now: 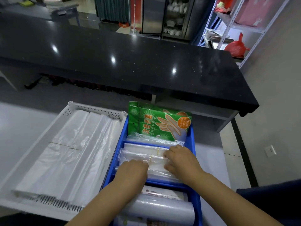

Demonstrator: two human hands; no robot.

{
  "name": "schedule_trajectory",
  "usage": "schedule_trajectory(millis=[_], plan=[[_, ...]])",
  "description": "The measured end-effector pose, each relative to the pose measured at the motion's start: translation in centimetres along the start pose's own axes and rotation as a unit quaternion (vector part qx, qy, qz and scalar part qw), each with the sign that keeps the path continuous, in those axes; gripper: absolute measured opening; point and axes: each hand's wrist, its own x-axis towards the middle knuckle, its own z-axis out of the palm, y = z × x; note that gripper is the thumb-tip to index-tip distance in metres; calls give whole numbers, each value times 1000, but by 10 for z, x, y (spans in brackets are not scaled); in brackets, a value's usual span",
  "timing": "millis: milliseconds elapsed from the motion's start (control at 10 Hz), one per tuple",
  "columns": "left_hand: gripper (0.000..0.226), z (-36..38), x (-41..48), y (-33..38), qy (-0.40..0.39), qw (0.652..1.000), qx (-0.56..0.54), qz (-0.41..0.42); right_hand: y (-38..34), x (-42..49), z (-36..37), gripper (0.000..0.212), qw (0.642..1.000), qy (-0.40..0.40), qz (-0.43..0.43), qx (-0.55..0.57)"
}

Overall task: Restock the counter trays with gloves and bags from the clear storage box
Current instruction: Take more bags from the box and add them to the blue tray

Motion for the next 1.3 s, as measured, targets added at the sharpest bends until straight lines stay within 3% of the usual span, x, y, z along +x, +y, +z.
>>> schedule_trajectory(millis=[100,300,400,500,800,1000,1200,1300], plan=[[14,-3,2,-2,-28,999,8,-26,0,-2,0,23,1000,-2,12,3],[15,-1,5,-4,15,999,44,-16,5,-4,-4,22,998,-17,43,-33],[14,-6,10,-3,-18,998,49,-19,5,-9,-6,25,998,7,55,-8],[23,-8,12,-8,50,998,48,9,9,-15,-9,29,994,79,71,24],[33,-5,16,-8,72,995,32,58,10,-15,3,28,995,53,79,9],[20,-1,20,-10,31,997,51,42,13,-14,5,25,995,7,80,-58],[6,1,22,-20,31,998,50,32,2,-23,-5,20,992,127,9,4],[8,0,23,-19,41,998,41,33,-9,-27,-3,27,998,19,-10,63]])
